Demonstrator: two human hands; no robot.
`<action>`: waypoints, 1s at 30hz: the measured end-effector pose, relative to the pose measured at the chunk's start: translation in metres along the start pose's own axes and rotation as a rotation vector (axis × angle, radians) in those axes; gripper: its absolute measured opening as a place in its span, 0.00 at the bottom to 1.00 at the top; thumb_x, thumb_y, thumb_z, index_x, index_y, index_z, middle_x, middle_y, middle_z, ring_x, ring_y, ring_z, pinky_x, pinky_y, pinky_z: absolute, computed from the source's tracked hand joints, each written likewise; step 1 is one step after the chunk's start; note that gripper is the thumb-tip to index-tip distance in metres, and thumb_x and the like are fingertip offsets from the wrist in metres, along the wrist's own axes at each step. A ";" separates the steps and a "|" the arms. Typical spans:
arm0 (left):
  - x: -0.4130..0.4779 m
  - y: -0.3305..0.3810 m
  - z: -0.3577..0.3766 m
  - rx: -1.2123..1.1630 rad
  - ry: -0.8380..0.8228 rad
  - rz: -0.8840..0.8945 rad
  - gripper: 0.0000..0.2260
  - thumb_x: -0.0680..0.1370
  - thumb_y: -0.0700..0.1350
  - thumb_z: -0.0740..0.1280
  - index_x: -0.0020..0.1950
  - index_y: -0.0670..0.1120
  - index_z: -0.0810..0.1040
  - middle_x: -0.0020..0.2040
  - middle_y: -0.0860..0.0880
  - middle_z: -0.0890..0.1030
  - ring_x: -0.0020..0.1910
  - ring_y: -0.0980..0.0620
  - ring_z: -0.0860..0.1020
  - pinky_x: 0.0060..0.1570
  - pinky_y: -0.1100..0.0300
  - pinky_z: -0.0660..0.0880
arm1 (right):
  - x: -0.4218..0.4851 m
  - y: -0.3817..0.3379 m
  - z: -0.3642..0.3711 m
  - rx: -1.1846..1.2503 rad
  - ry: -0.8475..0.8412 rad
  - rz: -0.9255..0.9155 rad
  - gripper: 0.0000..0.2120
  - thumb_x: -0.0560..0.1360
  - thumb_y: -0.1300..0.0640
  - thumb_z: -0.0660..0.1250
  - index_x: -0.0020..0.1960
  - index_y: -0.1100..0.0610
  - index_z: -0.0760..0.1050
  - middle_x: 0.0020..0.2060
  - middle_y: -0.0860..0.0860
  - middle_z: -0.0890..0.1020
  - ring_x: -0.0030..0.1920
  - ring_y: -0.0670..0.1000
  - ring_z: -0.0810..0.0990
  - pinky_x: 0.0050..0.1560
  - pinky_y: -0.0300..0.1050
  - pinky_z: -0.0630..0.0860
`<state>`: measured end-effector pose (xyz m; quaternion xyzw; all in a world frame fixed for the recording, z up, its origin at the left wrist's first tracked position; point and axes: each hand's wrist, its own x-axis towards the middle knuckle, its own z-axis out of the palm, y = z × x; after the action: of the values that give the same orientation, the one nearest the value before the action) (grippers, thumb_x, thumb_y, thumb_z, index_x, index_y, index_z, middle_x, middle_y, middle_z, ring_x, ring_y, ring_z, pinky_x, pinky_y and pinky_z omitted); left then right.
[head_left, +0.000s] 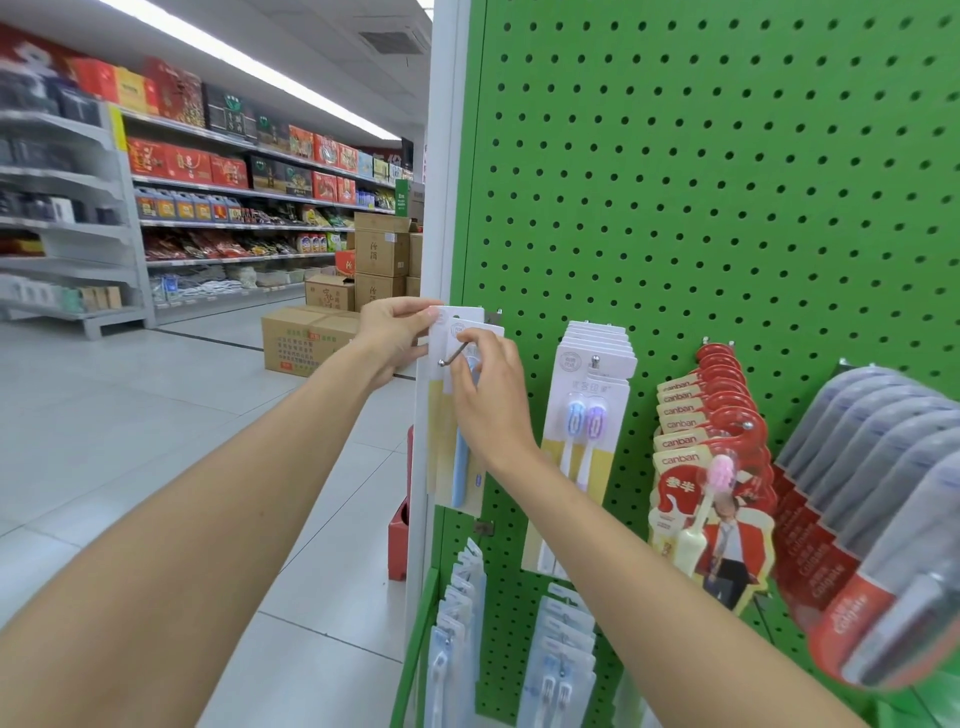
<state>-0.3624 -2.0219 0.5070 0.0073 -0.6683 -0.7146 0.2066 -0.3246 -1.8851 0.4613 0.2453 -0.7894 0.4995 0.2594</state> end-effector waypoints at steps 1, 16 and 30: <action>-0.001 -0.003 -0.004 -0.009 0.039 -0.005 0.06 0.80 0.36 0.66 0.54 0.41 0.81 0.47 0.46 0.83 0.42 0.52 0.81 0.38 0.63 0.81 | -0.001 0.000 0.000 0.000 -0.001 0.001 0.14 0.81 0.55 0.58 0.66 0.51 0.71 0.62 0.49 0.71 0.63 0.50 0.70 0.58 0.42 0.67; -0.098 -0.057 -0.050 0.061 0.334 -0.125 0.08 0.78 0.39 0.69 0.41 0.50 0.82 0.46 0.48 0.83 0.49 0.46 0.82 0.56 0.48 0.80 | -0.064 -0.028 -0.001 0.035 -0.161 0.287 0.33 0.77 0.66 0.57 0.79 0.54 0.50 0.72 0.55 0.65 0.71 0.54 0.66 0.71 0.51 0.66; -0.233 -0.139 -0.011 -0.212 -0.026 -0.390 0.04 0.79 0.41 0.69 0.51 0.48 0.82 0.44 0.51 0.83 0.44 0.55 0.79 0.46 0.62 0.76 | -0.202 0.038 -0.014 0.205 -0.144 0.483 0.12 0.79 0.54 0.66 0.59 0.57 0.69 0.40 0.45 0.75 0.40 0.45 0.77 0.36 0.33 0.71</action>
<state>-0.1858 -1.9582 0.3110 0.1057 -0.5780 -0.8072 0.0556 -0.1965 -1.8322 0.3091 0.1099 -0.7869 0.6052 0.0496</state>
